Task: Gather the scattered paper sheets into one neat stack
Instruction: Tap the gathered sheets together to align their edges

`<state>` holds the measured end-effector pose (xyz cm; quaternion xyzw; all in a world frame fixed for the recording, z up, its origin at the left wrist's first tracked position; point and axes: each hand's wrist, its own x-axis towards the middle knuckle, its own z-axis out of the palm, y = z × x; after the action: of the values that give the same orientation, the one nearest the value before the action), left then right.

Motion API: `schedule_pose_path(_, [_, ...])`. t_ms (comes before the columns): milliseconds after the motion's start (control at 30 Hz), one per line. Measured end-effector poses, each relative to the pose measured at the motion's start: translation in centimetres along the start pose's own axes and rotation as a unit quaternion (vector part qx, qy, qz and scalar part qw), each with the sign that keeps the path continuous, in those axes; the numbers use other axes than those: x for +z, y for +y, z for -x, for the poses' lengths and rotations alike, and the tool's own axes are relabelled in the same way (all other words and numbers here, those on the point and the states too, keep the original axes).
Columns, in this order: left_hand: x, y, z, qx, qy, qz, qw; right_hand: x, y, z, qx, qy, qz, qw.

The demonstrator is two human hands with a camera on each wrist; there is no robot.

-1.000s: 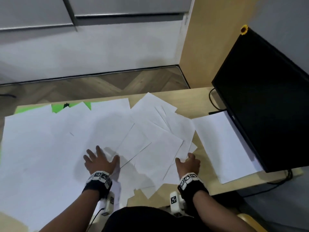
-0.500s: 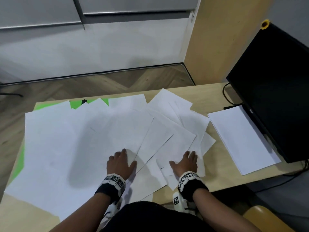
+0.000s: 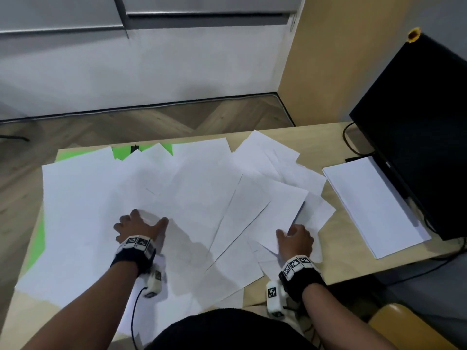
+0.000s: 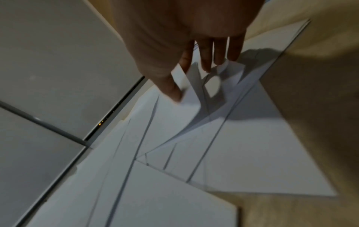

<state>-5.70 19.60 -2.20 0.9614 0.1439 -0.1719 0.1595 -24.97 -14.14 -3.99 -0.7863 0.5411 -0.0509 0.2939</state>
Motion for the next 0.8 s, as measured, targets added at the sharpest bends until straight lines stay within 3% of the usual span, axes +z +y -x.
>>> schedule_pose_path(133, [0.4, -0.4, 0.1, 0.025, -0.030, 0.005, 0.999, -0.6, -1.2, 0.1, 0.041, -0.019, 0.007, 0.999])
schedule_pose_path(200, [1.2, -0.2, 0.7, 0.037, -0.038, 0.032, 0.998, -0.4, -1.8, 0.7, 0.061, -0.089, -0.089, 0.990])
schedule_pose_path(267, [1.7, 0.3, 1.5, 0.043, -0.033, 0.063, 0.997, 0.3, -2.2, 1.4, 0.097, -0.175, -0.194, 0.960])
schedule_pose_path(400, [2.5, 1.8, 2.6, 0.041, -0.050, 0.069, 0.996, 1.3, -1.3, 2.2, 0.146, -0.353, -0.185, 0.906])
schedule_pose_path(467, [2.8, 2.1, 2.8, 0.046, -0.059, 0.059, 0.995, 1.0, -0.8, 1.5, 0.172, -0.339, -0.208, 0.901])
schedule_pose_path(633, [2.2, 1.7, 1.8, 0.072, -0.053, 0.094, 0.991, -0.7, -0.2, -2.3, 0.197, -0.202, -0.271, 0.920])
schedule_pose_path(733, [1.8, 1.6, 1.6, 0.062, -0.065, 0.207, 0.974, -1.7, -0.3, -3.0, 0.210, -0.187, -0.332, 0.901])
schedule_pose_path(800, [1.8, 2.1, 2.2, 0.080, -0.086, 0.202, 0.972, -1.3, -0.6, -2.3, 0.226, -0.210, -0.368, 0.877])
